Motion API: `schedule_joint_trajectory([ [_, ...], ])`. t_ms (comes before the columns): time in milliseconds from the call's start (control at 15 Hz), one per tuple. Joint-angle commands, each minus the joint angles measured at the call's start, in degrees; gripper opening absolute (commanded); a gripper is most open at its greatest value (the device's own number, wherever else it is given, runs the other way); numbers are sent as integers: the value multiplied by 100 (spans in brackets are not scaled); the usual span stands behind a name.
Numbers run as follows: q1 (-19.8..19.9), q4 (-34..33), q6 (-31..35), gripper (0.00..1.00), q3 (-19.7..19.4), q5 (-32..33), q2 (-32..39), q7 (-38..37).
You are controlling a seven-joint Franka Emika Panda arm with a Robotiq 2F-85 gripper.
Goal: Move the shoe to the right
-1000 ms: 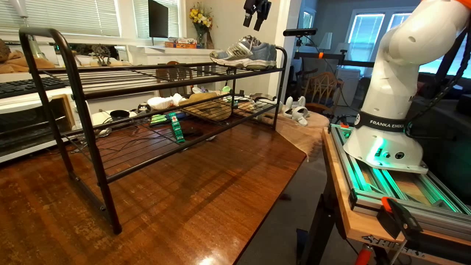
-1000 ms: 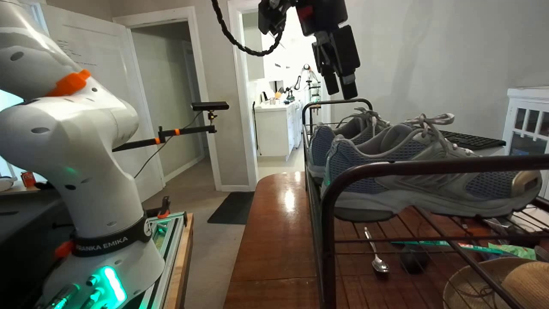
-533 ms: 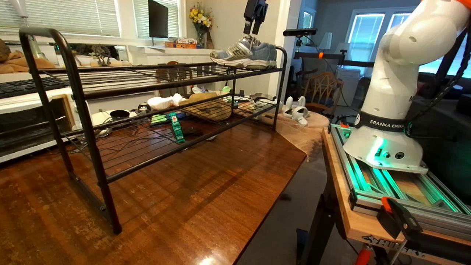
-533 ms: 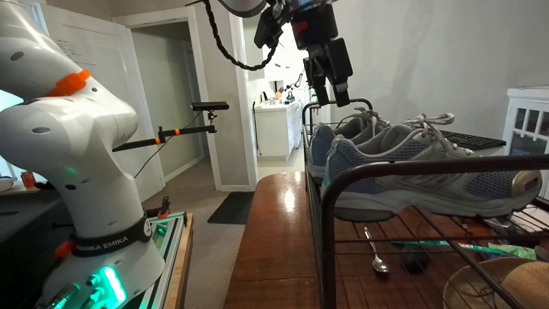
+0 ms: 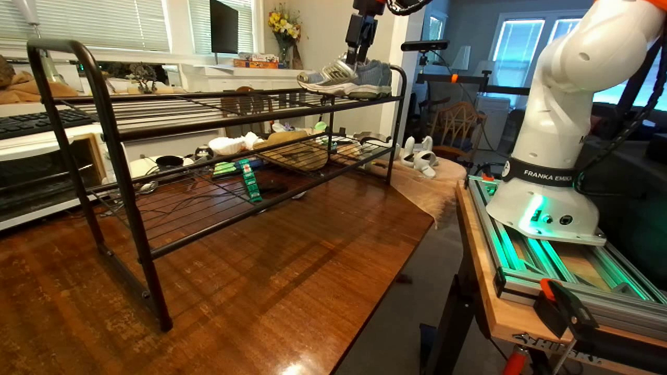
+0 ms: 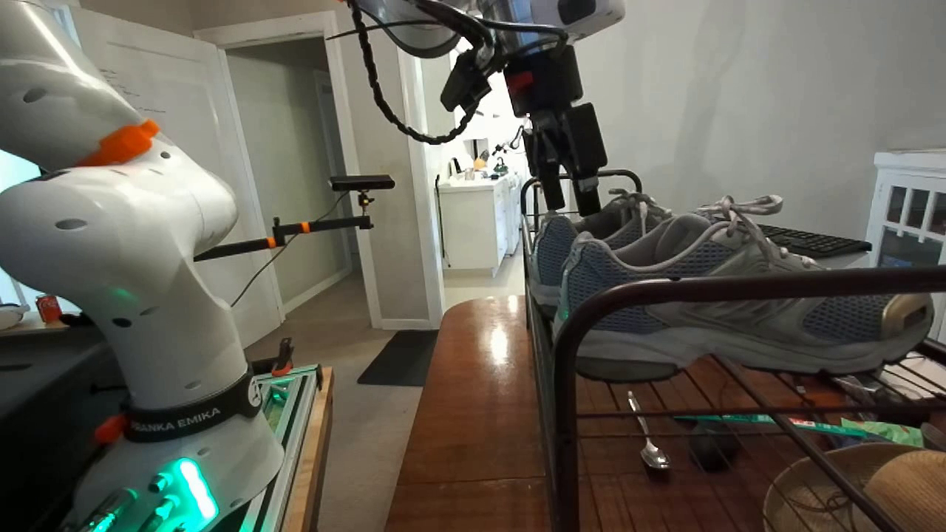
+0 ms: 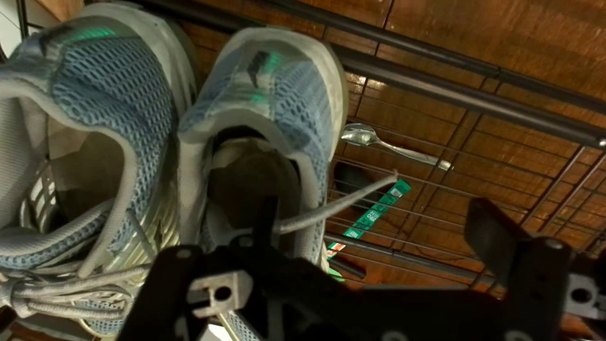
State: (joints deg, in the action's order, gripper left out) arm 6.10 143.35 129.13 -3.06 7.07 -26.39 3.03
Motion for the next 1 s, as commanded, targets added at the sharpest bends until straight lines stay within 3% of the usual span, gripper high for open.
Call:
schedule_joint_trajectory([
  [0, 38, 61, 106, 73, 10, 132, 147, -145],
  [533, 1, -141, -296, 1, -50, -96, 277, -299],
  [933, -20, -222, -440, 2, -26, -127, 95, -366],
])
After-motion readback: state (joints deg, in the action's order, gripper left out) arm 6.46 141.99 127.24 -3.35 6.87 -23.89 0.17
